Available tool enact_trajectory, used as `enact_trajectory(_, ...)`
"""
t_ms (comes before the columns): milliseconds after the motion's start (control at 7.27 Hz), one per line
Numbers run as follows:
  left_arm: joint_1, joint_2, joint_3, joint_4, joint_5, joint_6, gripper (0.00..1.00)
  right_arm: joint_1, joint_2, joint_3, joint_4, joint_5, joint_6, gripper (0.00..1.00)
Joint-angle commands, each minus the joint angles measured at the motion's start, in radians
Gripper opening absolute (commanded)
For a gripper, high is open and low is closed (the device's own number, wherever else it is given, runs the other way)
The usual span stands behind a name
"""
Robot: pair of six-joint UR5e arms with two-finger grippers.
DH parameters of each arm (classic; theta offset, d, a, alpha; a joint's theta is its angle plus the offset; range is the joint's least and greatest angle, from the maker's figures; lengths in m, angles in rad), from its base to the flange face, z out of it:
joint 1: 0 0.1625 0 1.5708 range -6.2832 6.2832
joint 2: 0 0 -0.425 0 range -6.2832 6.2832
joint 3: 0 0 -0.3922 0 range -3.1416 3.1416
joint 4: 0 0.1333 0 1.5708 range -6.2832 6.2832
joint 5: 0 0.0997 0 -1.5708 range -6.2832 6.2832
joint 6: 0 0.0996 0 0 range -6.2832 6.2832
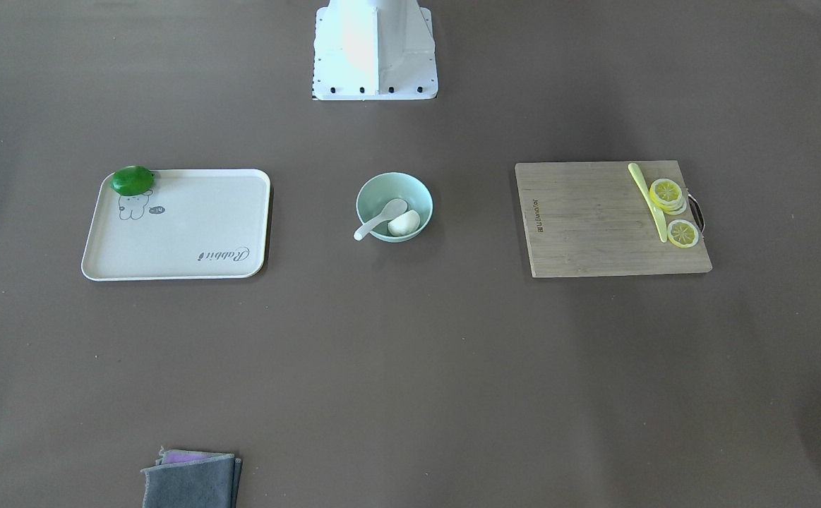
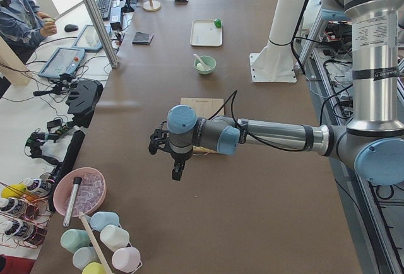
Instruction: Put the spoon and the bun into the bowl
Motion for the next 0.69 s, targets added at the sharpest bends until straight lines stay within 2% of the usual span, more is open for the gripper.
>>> enact_trajectory(0, -0.002, 0.0, -0.001, 0.001, 0.002, 0.0, 0.98, -0.003, 0.002, -0.002, 0.0, 0.01, 0.0, 1.0)
enact_trajectory(550, -0.043, -0.006, -0.027, 0.0, -0.005, -0.002, 0.98, -0.003, 0.007, 0.0, 0.002, 0.016, 0.0, 1.0)
